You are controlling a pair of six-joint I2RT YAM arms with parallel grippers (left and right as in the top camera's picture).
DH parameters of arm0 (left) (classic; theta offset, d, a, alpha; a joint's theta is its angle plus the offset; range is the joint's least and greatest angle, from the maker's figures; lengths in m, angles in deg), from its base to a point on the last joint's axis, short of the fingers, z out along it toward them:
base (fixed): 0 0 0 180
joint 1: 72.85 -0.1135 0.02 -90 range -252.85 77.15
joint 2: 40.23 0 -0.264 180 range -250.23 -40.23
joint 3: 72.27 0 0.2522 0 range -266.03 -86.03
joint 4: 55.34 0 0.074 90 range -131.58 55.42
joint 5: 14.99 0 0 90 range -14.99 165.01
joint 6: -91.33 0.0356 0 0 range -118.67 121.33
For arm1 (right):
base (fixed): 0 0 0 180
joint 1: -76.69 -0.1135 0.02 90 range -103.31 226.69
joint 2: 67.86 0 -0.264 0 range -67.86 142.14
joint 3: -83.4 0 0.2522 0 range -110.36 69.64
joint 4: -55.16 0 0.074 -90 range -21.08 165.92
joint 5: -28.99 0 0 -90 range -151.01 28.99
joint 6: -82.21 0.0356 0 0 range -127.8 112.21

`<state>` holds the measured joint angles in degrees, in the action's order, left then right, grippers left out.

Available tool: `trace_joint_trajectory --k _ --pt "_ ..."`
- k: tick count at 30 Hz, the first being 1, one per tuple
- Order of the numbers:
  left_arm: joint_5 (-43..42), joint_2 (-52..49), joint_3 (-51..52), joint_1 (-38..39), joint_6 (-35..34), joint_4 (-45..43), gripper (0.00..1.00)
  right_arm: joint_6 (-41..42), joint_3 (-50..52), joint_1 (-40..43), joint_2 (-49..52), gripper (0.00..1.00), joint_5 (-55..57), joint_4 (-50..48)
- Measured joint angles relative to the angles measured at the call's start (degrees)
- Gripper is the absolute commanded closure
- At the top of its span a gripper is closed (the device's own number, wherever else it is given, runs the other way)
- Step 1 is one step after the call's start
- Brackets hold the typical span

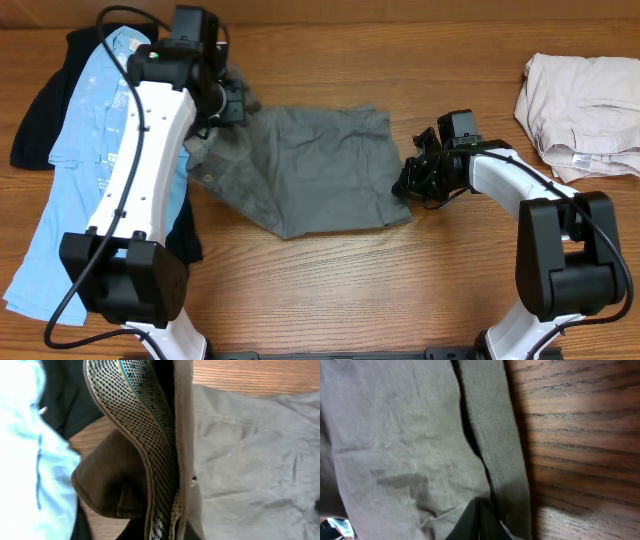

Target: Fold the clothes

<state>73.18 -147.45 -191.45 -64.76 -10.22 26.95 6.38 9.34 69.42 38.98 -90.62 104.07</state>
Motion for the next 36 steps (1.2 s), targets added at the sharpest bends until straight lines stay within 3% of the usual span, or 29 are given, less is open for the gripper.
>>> trace_joint_trajectory --k 12,21,33,34,36 --pt "0.13 0.0 0.0 9.35 -1.81 -5.84 0.96 0.83 0.0 0.0 0.07 0.96 -0.02 0.26" --pt "0.15 -1.07 -0.02 20.61 -2.16 -11.47 0.96 0.83 0.0 0.0 0.07 0.96 -0.02 0.42" --pt "-2.54 -15.89 -0.15 26.58 -7.17 -22.86 0.96 0.81 0.0 0.0 0.07 0.96 -0.04 0.46" --pt "-3.48 -16.85 -0.15 26.82 -7.48 -23.82 0.94 0.83 0.0 0.0 0.07 0.96 -0.02 0.42" --pt "-4.66 -18.12 -0.15 27.12 -7.89 -24.92 0.79 0.81 0.0 0.0 0.07 0.96 -0.04 0.42"
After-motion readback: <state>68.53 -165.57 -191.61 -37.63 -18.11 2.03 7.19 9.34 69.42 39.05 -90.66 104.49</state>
